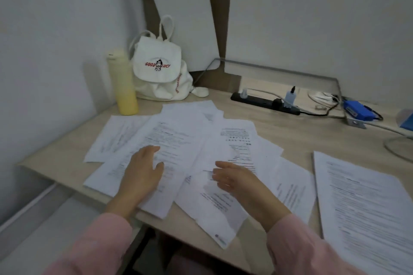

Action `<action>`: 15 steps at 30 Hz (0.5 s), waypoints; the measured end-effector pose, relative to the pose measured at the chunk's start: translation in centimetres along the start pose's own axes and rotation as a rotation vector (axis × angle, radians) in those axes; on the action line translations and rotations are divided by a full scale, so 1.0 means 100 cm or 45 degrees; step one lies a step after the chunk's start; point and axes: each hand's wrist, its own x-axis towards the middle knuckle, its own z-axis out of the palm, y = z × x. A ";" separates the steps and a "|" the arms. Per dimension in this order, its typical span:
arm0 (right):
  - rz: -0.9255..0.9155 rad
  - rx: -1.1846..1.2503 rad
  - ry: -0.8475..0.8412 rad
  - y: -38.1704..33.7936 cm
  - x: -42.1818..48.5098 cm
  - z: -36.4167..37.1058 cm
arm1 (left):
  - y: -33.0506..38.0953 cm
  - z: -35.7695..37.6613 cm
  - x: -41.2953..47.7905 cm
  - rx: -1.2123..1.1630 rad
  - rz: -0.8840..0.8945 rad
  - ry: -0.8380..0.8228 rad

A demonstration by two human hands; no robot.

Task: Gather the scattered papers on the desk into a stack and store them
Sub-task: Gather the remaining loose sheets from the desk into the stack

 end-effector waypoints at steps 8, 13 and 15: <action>0.300 0.206 -0.020 0.013 0.032 0.055 | -0.085 -0.038 0.017 0.343 -0.264 -0.064; 0.295 0.211 0.002 0.017 0.044 0.063 | -0.093 -0.032 0.017 0.418 -0.203 -0.061; 0.269 0.134 -0.010 0.018 0.045 0.070 | -0.094 -0.031 0.016 0.418 -0.196 -0.043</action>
